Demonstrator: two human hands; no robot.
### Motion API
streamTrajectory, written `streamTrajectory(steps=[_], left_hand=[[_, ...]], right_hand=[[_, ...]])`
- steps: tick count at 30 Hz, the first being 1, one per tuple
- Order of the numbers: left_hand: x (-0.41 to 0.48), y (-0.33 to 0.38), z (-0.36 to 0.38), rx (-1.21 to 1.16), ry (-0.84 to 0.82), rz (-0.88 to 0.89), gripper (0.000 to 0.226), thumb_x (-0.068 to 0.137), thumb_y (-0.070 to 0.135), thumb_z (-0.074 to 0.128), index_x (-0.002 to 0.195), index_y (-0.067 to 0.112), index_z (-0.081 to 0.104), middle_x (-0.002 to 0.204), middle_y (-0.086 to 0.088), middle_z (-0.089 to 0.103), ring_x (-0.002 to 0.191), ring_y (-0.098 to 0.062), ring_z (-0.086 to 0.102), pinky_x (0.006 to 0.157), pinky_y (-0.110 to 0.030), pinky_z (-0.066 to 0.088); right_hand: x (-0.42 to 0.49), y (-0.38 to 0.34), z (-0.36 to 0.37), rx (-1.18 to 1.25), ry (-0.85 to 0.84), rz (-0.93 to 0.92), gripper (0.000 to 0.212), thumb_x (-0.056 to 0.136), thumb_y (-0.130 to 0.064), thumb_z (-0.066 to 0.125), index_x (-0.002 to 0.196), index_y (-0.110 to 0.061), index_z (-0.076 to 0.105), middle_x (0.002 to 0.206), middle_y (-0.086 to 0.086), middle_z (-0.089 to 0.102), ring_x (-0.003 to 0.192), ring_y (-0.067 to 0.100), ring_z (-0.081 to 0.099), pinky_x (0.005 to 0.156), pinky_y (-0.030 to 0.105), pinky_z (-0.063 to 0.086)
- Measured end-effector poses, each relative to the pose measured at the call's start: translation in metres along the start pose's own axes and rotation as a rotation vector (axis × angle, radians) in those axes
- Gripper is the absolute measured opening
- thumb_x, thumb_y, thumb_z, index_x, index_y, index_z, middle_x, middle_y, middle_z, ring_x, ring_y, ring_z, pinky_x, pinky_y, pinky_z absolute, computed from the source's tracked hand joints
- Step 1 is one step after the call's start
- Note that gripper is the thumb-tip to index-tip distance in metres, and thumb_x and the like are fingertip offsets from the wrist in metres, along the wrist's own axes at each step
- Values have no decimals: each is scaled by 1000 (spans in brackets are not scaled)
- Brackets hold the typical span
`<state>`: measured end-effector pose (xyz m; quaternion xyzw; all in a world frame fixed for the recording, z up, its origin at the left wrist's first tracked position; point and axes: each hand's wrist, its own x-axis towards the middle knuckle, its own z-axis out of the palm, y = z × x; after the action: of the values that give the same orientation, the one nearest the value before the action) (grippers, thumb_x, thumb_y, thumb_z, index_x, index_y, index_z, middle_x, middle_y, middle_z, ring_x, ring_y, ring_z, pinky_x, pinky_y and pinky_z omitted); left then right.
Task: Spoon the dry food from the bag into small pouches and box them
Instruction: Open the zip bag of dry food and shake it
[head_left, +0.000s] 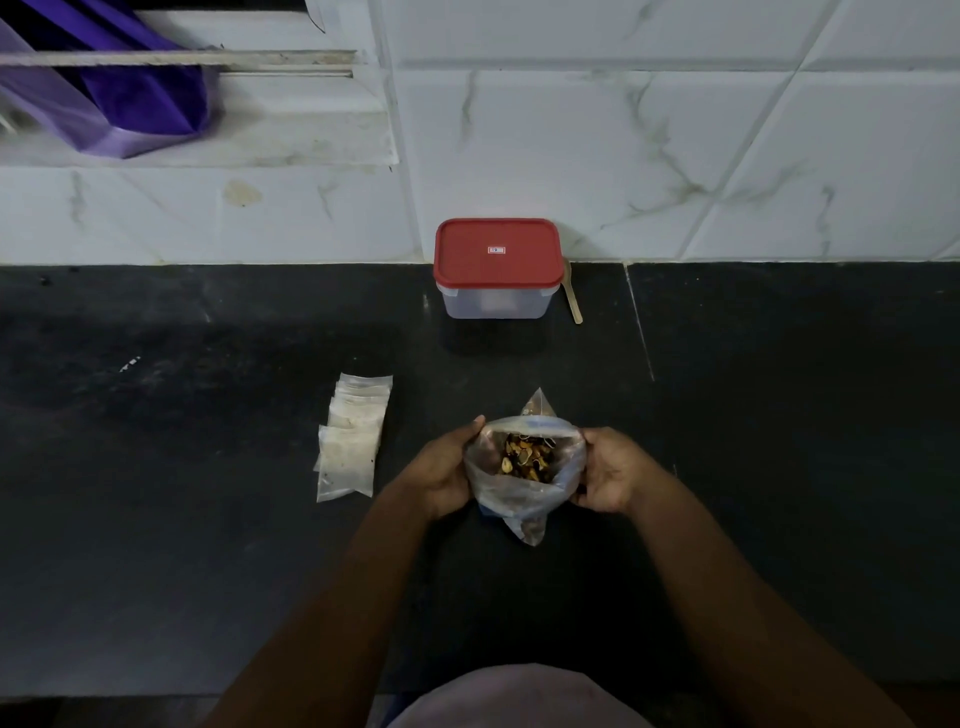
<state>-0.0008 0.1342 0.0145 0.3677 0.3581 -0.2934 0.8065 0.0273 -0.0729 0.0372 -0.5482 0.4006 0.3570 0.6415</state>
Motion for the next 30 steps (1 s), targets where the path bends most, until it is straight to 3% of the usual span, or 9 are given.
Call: streamTrajectory(steps=[3, 6, 10, 14, 17, 21, 25, 28, 30], left_hand=[[0, -4, 5, 93, 47, 54, 30, 102, 28, 59, 118, 4, 70, 98, -11, 76, 85, -19, 74, 76, -35, 59], [-2, -2, 4, 301, 93, 142, 27, 102, 30, 59, 115, 10, 71, 111, -12, 75, 104, -23, 71, 87, -37, 58], [-8, 0, -5, 580, 215, 186, 20, 97, 29, 66, 115, 19, 68, 120, -9, 69, 110, -22, 64, 93, -36, 55], [-12, -4, -15, 742, 339, 135, 16, 88, 25, 78, 95, 15, 69, 104, -9, 71, 93, -18, 68, 74, -29, 61], [-16, -9, -18, 653, 324, 71, 16, 87, 17, 79, 98, 8, 72, 101, -13, 75, 86, -19, 72, 66, -26, 61], [-22, -15, -16, 466, 202, 25, 21, 92, 6, 70, 114, 4, 71, 113, -16, 74, 102, -25, 72, 77, -30, 63], [-25, -20, -15, 166, 49, -64, 32, 92, -2, 64, 124, 2, 66, 116, -18, 74, 109, -28, 70, 85, -36, 62], [-26, -22, -14, -82, -1, -102, 42, 76, -11, 66, 117, 0, 66, 104, -19, 74, 101, -27, 70, 80, -39, 64], [-27, -22, -12, -179, -14, -125, 33, 74, -13, 64, 104, 0, 67, 93, -18, 73, 95, -26, 69, 76, -42, 63]], right_hand=[[4, 1, 0, -43, 70, -57, 32, 104, -34, 54, 123, -12, 67, 115, 14, 72, 105, 30, 67, 75, 43, 54], [3, 0, -4, -155, 104, -145, 42, 100, -48, 58, 124, -14, 65, 115, 10, 70, 104, 27, 66, 77, 41, 54], [-6, 6, -13, -404, 126, -222, 54, 88, -53, 72, 127, -17, 63, 117, 6, 66, 103, 23, 64, 78, 36, 56], [-18, 20, -13, -492, 153, -191, 51, 81, -50, 81, 113, -14, 65, 107, 10, 68, 89, 21, 69, 65, 31, 58], [-25, 27, -8, -417, 115, -189, 36, 84, -38, 82, 105, -12, 69, 102, 11, 72, 85, 22, 72, 64, 29, 59], [-27, 28, -2, -288, 56, -175, 18, 94, -16, 69, 112, -11, 70, 106, 12, 74, 96, 23, 73, 71, 33, 59], [-27, 23, -5, -85, -16, -124, 19, 99, -13, 62, 116, -9, 68, 111, 13, 74, 102, 26, 70, 77, 37, 55], [-27, 19, -11, 115, -83, -21, 22, 98, -11, 59, 118, -7, 67, 116, 15, 74, 109, 29, 68, 87, 41, 54], [-26, 19, -14, 207, -104, 41, 23, 99, -9, 55, 117, -6, 68, 115, 16, 74, 110, 29, 68, 95, 42, 51]])
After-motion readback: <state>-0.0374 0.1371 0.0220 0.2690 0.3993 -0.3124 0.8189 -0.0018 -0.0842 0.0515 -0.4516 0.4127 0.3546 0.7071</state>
